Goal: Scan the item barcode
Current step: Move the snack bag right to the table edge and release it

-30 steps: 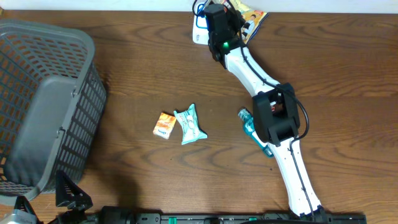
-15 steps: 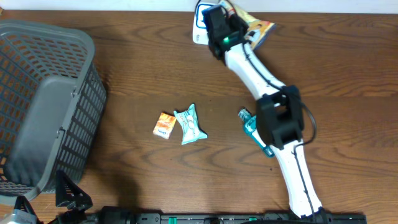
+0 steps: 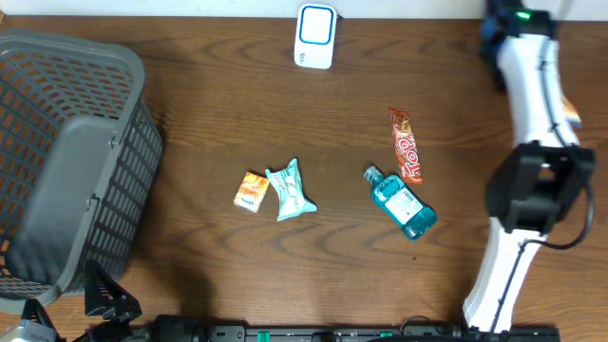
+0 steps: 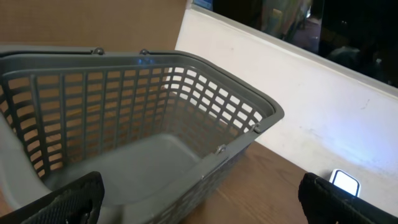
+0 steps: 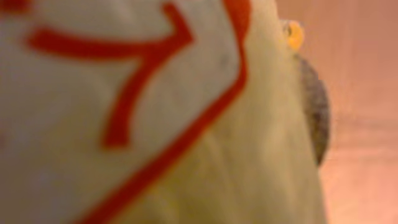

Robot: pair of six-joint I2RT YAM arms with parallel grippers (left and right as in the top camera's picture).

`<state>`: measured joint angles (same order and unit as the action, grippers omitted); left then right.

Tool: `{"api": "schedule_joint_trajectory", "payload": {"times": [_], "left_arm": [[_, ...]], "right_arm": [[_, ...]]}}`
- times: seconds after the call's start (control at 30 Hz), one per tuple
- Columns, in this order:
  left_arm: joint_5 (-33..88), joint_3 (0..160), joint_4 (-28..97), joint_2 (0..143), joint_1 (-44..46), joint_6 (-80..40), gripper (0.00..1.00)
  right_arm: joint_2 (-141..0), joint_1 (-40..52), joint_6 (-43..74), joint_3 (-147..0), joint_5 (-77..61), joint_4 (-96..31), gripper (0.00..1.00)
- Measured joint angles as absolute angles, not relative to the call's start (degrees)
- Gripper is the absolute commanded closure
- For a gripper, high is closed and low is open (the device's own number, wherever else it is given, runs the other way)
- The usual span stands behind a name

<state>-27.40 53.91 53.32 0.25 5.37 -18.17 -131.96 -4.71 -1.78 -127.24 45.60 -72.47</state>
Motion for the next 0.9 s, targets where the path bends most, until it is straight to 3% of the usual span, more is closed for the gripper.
{"api": "schedule_joint_trajectory", "payload": {"times": [0.17, 0.67, 0.7, 0.8, 0.9], "left_arm": [[-27.38, 53.91, 53.34, 0.25, 5.37, -18.17, 0.0], [-27.62, 53.69, 53.32, 0.25, 5.37, -18.17, 0.0], [-28.01, 53.63, 53.34, 0.25, 5.37, -18.15, 0.0], [-30.24, 53.28, 53.34, 0.25, 5.37, -18.15, 0.0], [-32.95, 53.1, 53.34, 0.25, 5.37, -18.15, 0.0]], "right_arm": [[-132.2, -15.11, 1.54, -120.07, 43.72, -70.35, 0.99], [-132.29, -32.69, 2.5, -113.49, 42.61, -60.86, 0.98], [-132.29, -33.34, 1.67, -113.47, 41.95, -59.42, 0.97], [-132.29, -34.98, -3.55, -113.45, 39.11, -54.59, 0.79], [-132.29, -35.88, -8.38, -113.43, 37.43, -50.46, 0.72]]}}
